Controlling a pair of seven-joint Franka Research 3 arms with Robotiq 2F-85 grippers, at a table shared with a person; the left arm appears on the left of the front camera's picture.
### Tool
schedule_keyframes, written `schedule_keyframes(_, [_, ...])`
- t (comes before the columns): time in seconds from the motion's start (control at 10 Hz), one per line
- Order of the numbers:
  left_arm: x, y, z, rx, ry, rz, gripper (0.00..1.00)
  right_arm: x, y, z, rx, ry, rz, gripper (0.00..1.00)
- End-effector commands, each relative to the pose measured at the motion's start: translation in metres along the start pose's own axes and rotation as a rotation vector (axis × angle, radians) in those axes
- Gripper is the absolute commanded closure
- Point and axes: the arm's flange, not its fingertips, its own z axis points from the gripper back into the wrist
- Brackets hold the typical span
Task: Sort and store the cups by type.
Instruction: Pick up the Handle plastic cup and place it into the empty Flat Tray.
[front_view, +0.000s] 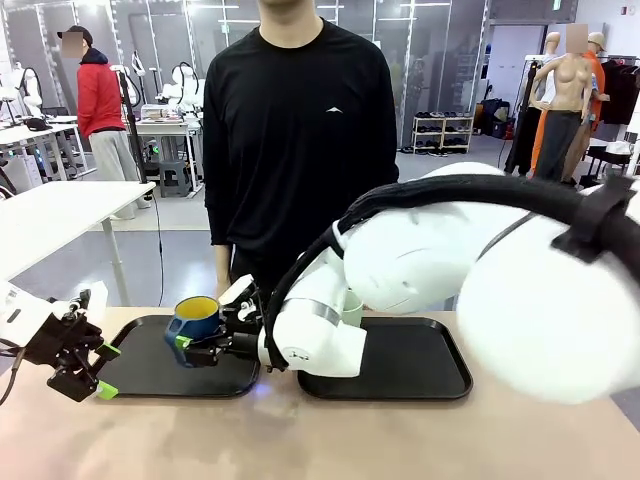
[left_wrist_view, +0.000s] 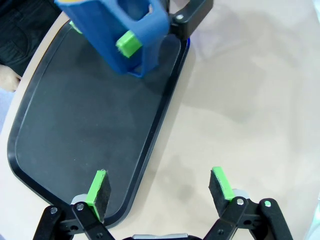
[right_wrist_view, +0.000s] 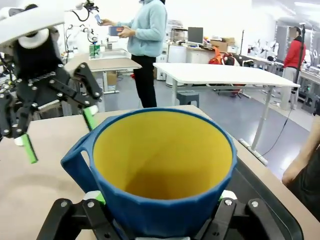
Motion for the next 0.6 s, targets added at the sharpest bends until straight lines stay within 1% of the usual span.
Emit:
schedule_keyframes(0.0, [-0.001,0.000,-0.002,0.011,0.001,0.000,0.00,-0.033,0.040,-0.010,-0.095,-0.014,0.019,0.48])
schedule_keyframes(0.3, [-0.001,0.000,-0.002,0.011,0.001,0.000,0.00,-0.039,0.046,-0.020,-0.134,-0.040,-0.020,0.48])
schedule_keyframes(0.5, [-0.001,0.000,-0.002,0.011,0.001,0.000,0.00,-0.045,0.051,-0.025,-0.119,-0.043,-0.037,0.48])
